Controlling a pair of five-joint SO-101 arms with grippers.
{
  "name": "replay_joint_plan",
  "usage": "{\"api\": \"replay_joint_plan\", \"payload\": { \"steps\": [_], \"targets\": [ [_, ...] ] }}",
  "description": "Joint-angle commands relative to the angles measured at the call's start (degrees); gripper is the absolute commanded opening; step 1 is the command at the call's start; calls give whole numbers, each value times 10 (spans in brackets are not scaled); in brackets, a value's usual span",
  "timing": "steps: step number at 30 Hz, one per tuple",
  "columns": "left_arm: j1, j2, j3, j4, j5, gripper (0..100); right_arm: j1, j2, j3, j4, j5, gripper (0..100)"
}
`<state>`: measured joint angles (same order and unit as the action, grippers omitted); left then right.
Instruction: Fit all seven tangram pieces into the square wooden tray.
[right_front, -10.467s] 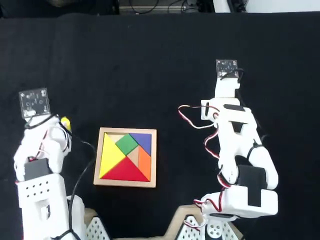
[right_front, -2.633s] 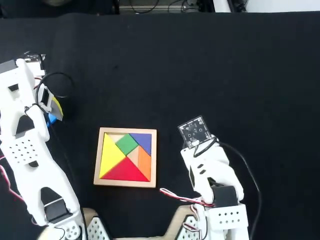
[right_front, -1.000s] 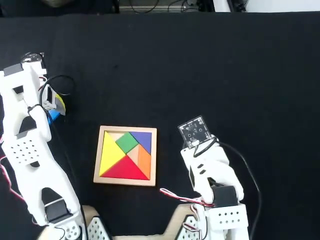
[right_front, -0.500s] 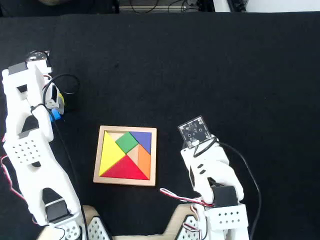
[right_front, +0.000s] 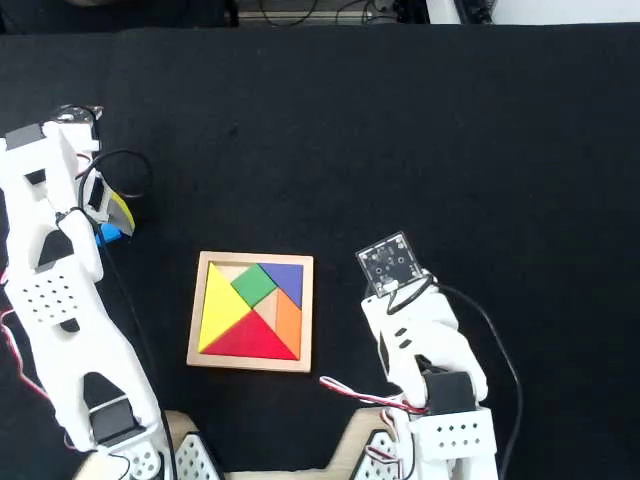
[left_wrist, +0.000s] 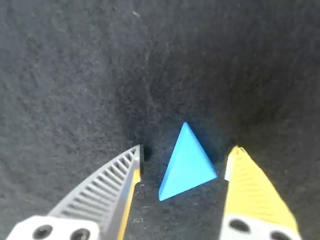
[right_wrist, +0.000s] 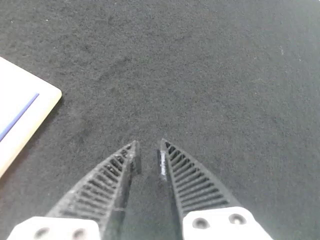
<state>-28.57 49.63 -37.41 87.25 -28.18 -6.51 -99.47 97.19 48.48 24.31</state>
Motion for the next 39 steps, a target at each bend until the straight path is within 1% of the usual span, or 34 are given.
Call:
{"api": "replay_joint_plan", "payload": {
  "steps": [1,3,7,10,11,14,20,25,33,39],
  "targets": [
    [-7,-2,-24,12,-12,280,4,-11,-3,2,3,77],
    [-3,7,-19,9,-14,280,4,-11,-3,2,3,77],
    [-1,16,-22,8,-44,280,4,-11,-3,2,3,77],
    [-6,18,-22,-17,-46,280,4,-11,-3,2,3,77],
    [-6,18,-22,-25,-53,280,4,-11,-3,2,3,77],
    [-5,18,-15,-27,-105,280,4,-11,-3,2,3,77],
    [-1,18,-20,-31,-143,280,4,-11,-3,1,3,74],
    [4,19,-15,-28,-143,277,4,-11,-3,1,3,74],
    [7,19,-15,-29,-142,137,4,-11,-3,1,3,74],
    [8,19,-15,-27,-122,113,4,-11,-3,1,3,74]
  ]
}}
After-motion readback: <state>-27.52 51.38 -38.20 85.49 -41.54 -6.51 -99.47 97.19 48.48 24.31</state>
